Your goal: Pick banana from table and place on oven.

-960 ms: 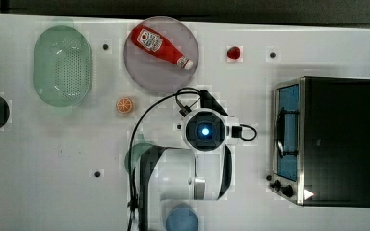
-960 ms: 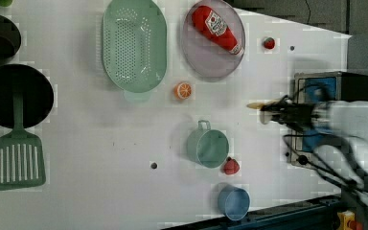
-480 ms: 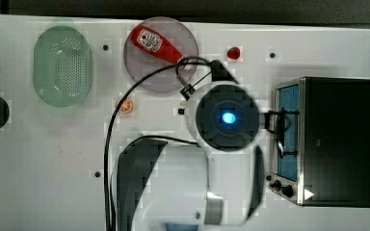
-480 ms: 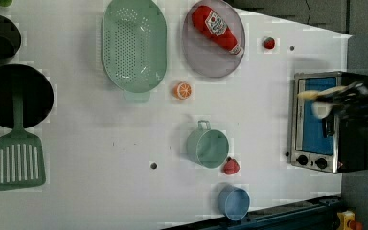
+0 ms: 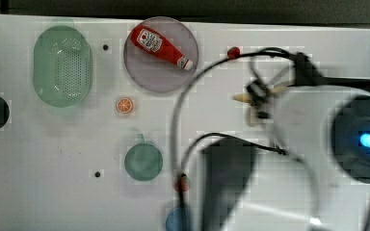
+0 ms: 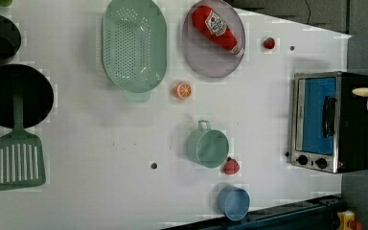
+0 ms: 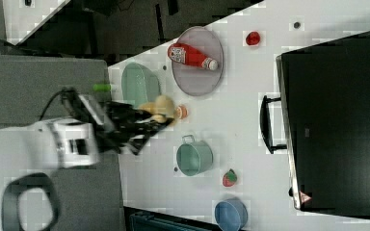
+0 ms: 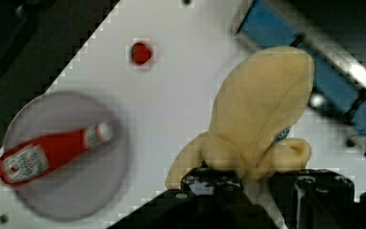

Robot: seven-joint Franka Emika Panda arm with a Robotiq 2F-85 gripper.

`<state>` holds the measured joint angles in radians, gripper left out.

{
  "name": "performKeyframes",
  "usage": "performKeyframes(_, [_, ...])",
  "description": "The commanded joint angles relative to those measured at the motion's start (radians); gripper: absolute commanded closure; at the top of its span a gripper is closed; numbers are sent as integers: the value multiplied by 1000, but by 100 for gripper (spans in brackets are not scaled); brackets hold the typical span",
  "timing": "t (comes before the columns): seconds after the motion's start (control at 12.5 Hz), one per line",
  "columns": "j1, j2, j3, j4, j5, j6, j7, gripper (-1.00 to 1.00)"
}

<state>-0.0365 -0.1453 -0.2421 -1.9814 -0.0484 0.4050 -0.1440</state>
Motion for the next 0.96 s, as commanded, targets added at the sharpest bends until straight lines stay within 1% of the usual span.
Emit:
performKeyframes(0.08, [-59, 109, -111, -8, 18, 9, -187, 50])
performKeyframes(0.24, [-65, 165, -175, 0, 18, 61, -248, 50])
performKeyframes(0.48, [-69, 257, -240, 8, 13, 207, -338, 50])
performKeyframes(0.8, [-71, 342, -282, 11, 11, 240, -376, 50])
performKeyframes(0.88, [-71, 348, -287, 11, 11, 244, -376, 40])
performKeyframes(0.96, [-71, 348, -287, 13, 10, 251, -376, 21])
